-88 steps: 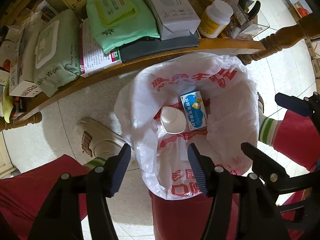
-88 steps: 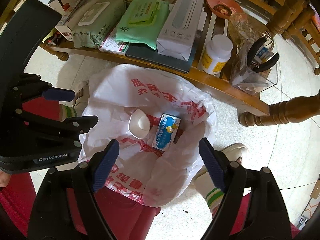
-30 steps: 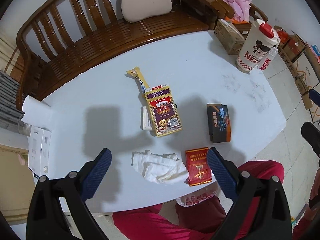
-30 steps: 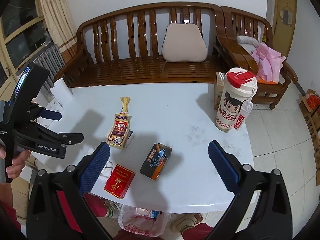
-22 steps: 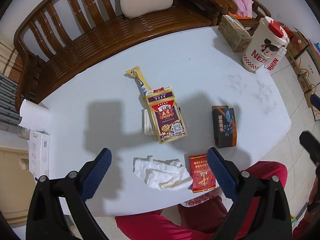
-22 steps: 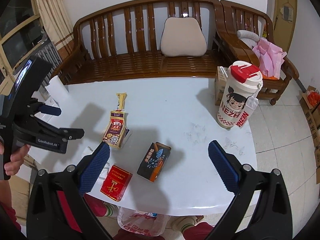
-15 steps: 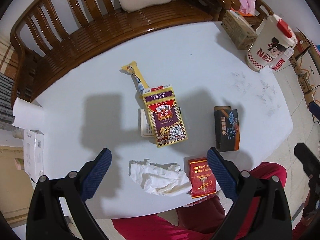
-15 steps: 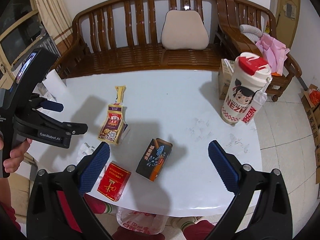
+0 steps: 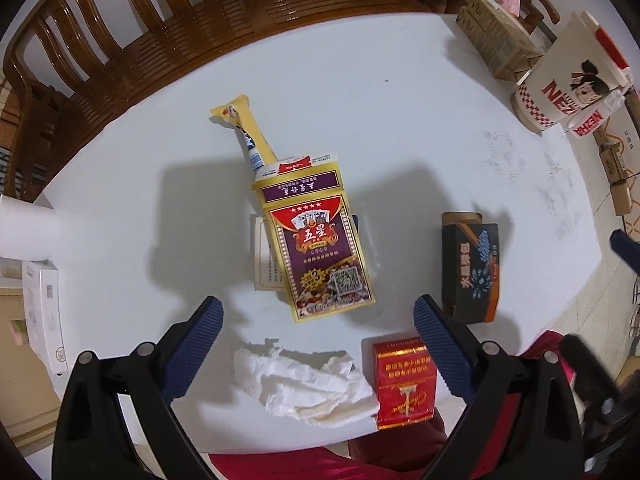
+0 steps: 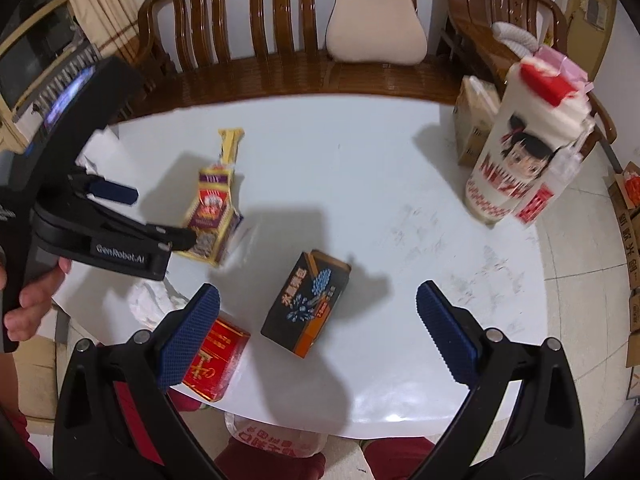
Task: Collect trash
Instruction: 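Grasp the yellow-purple poker box with the left tool while the right tool grasps the black-orange box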
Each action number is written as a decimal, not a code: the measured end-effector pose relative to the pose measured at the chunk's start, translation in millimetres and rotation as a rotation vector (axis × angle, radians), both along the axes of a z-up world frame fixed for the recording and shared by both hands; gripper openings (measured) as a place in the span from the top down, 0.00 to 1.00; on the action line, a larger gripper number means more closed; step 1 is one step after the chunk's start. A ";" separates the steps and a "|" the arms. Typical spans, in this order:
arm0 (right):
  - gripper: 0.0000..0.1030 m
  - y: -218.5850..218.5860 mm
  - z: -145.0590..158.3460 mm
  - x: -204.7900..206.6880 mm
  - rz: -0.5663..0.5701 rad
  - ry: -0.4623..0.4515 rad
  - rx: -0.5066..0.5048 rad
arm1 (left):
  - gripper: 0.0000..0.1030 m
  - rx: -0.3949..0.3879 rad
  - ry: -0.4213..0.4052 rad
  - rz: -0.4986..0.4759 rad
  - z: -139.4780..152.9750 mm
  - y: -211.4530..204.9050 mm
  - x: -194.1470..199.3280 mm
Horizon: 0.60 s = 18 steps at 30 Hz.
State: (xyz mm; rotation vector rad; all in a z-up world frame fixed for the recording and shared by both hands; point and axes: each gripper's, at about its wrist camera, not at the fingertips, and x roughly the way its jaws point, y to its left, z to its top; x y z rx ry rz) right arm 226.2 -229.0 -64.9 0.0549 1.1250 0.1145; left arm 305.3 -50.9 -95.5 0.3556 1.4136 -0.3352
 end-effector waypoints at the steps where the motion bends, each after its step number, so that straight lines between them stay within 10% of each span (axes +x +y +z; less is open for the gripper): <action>1: 0.06 1.4 -5.6 1.5 0.002 0.009 -0.004 | 0.09 0.005 0.004 0.000 -3.6 -1.2 1.8; 18: 0.06 19.4 -100.2 25.4 -0.037 0.159 -0.043 | 0.09 0.030 0.059 0.036 -52.3 -3.1 26.7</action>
